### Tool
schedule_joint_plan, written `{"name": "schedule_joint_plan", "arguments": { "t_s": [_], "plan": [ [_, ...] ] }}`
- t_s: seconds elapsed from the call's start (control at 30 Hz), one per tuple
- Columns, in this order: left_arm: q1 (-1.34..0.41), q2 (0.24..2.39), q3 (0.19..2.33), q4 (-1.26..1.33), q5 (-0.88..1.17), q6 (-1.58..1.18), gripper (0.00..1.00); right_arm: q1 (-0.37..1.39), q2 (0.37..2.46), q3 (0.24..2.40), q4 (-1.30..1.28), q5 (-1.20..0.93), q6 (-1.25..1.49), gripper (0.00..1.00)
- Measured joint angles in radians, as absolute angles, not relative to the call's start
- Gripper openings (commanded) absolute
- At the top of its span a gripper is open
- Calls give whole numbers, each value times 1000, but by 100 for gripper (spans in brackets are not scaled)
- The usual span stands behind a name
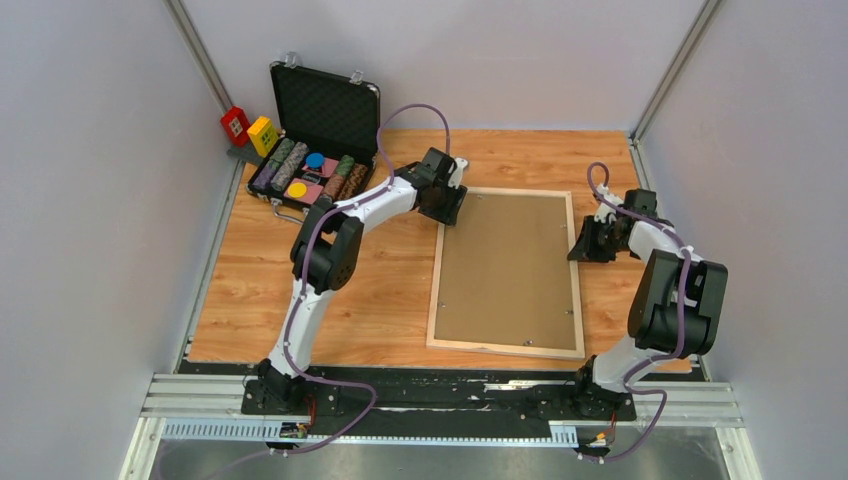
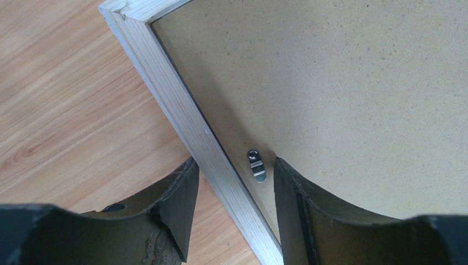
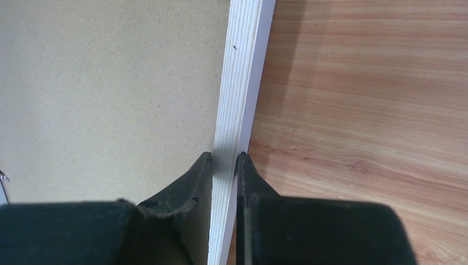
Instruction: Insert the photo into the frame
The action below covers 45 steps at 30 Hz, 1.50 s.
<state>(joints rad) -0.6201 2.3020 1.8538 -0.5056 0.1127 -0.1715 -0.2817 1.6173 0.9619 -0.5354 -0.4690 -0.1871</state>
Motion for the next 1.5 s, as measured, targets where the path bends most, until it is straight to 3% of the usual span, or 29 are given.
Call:
{"name": "schedule_joint_plan", "arguments": {
  "t_s": [1.03, 1.1, 1.33, 1.5],
  "plan": [
    [-616, 2298, 1853, -514, 102, -141, 36, -289, 1701, 992, -560, -473, -194, 0],
    [-616, 2298, 1853, -515, 101, -140, 37, -289, 1701, 992, -560, -473, -194, 0],
    [-616, 2298, 1853, -517, 97, -126, 67, -289, 1701, 992, -560, -473, -194, 0],
    [-616, 2296, 1853, -538, 108, -129, 79, -289, 1701, 992, -560, -472, -194, 3]
  ]
}}
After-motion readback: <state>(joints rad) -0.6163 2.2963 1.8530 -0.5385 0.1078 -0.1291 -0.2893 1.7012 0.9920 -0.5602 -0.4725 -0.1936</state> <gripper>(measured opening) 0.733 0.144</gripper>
